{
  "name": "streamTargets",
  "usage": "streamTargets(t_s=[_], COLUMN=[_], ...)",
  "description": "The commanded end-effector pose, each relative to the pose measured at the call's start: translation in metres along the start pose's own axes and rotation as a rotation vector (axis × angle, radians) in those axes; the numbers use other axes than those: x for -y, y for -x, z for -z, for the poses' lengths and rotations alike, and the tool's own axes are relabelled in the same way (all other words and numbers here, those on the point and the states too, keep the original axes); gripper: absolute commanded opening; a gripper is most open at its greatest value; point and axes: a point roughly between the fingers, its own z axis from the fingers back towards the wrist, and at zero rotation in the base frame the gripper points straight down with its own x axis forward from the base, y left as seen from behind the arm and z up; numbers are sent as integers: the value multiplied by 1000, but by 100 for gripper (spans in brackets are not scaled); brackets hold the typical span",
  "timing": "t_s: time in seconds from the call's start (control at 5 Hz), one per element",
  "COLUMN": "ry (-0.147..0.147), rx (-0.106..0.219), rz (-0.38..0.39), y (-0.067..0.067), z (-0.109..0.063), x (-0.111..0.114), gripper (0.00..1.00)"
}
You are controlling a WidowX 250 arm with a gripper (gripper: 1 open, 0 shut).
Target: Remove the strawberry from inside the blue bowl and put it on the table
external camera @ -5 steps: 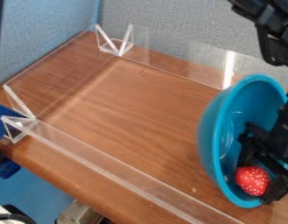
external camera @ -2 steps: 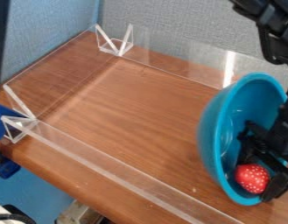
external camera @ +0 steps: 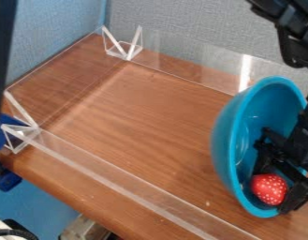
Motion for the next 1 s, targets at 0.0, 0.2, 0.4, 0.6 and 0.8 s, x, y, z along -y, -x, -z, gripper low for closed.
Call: streamTargets(t_s=[0.0, 0.2, 0.4, 0.6, 0.8], ry=[-4, -2, -1, 0, 2], rx=[-19, -29, -38, -46, -45], rz=[-56, -66, -75, -84, -92], y=[1, 2, 3, 4, 7], z=[5, 5, 5, 6, 7], x=[-24, -27, -29, -32, -35], gripper=[0, 0, 0, 0, 0])
